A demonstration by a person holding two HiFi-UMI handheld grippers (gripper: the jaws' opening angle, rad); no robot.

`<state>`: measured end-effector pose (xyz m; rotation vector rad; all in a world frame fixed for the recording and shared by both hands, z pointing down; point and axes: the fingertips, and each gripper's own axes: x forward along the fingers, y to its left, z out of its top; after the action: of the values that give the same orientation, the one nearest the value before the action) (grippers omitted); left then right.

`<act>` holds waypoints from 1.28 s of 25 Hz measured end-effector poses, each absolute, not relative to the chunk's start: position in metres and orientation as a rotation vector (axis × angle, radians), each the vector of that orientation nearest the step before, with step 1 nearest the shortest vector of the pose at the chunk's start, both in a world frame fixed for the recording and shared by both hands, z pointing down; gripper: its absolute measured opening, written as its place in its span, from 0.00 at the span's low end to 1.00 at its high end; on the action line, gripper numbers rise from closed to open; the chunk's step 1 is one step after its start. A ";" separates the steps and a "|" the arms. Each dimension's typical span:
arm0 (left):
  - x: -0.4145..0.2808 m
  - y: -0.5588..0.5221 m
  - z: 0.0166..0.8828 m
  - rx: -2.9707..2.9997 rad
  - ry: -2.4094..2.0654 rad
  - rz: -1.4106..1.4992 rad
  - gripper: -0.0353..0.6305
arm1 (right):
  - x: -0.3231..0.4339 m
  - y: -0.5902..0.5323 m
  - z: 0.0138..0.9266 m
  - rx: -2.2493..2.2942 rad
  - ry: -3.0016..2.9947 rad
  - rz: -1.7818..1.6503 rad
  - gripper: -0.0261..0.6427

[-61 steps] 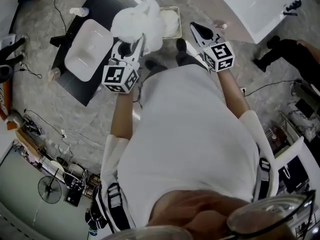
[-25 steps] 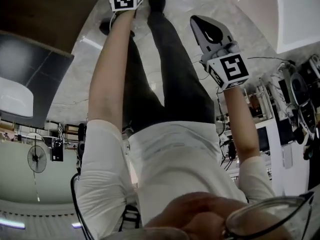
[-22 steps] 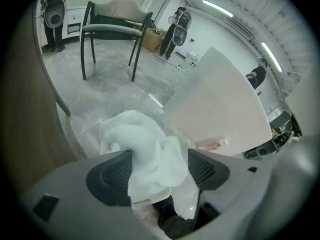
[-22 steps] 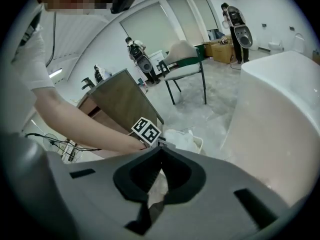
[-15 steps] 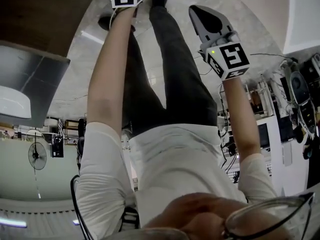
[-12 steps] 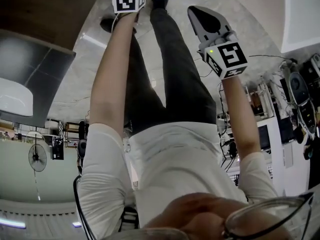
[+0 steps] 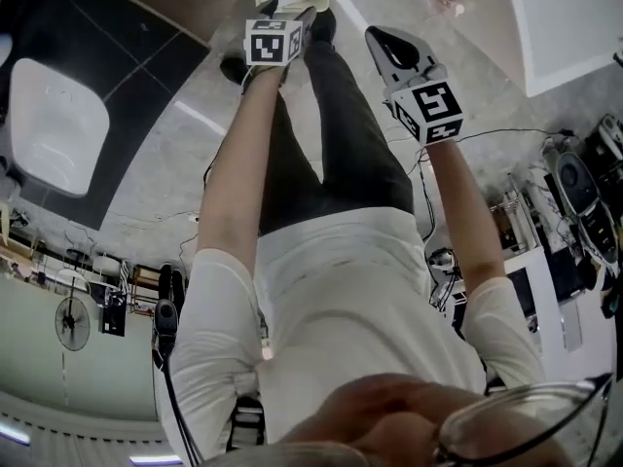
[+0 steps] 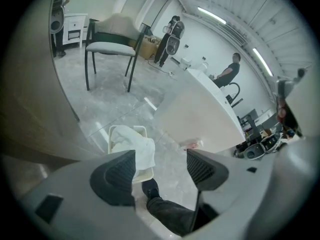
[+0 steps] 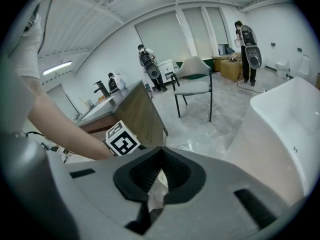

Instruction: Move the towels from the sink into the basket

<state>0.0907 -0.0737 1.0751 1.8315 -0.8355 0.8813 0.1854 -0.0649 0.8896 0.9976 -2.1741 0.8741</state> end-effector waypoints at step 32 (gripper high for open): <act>-0.126 -0.017 0.591 2.169 -1.172 0.480 0.16 | -0.049 -0.035 0.551 0.860 -2.516 0.606 0.03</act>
<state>-0.1256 -0.0173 0.5915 2.1690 -1.1719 0.4801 -0.0490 -0.0353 0.5510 0.8598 -2.5164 0.6062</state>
